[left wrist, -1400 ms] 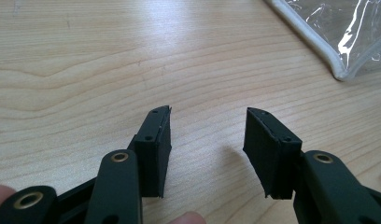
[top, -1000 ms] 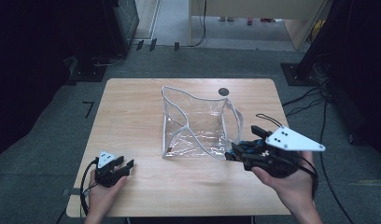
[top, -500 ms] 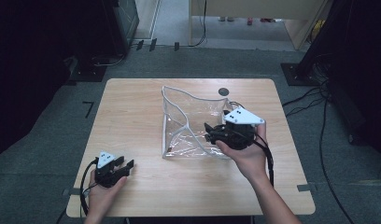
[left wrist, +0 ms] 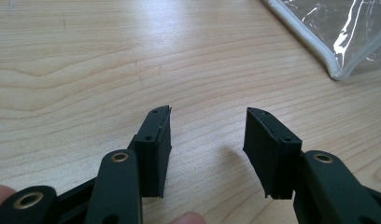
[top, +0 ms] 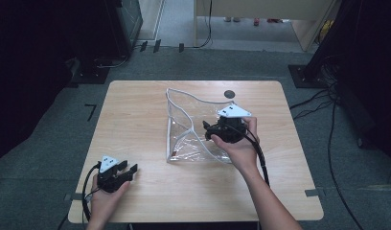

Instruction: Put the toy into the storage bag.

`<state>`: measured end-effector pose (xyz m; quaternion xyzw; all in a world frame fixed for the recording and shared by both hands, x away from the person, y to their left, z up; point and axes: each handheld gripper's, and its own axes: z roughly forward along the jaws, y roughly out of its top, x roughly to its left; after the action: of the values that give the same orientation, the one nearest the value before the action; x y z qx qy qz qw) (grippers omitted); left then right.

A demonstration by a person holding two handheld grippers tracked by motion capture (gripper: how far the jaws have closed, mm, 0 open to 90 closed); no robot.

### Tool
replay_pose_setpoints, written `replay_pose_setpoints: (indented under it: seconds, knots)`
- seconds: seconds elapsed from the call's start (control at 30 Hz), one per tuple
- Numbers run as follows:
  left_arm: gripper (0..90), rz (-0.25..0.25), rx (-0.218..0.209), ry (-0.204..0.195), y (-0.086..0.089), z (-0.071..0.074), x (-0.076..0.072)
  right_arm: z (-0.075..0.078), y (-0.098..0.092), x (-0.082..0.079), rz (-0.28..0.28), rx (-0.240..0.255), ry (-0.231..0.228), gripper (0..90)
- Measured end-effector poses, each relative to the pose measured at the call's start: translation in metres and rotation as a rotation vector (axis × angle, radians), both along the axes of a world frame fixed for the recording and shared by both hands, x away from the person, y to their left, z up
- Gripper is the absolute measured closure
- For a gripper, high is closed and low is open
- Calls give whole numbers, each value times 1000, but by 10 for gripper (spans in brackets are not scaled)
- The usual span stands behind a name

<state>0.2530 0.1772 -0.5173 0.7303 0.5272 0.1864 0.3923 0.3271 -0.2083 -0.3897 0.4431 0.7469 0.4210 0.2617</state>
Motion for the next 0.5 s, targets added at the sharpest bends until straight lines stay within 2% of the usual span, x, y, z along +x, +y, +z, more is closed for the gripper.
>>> replay_pose_setpoints:
  seconds: [0.17,0.27,0.37,0.5]
  knots:
    - [519,-2,2,0,0,0,0,-14,3,10,-20,-6,19,246]
    - [519,-1,1,0,0,0,0,-20,6,14,-17,6,27,245]
    - [519,-2,0,0,0,0,0,-25,10,19,-19,3,8,245]
    - [519,-2,0,-1,0,0,0,-27,11,26,-7,34,12,246]
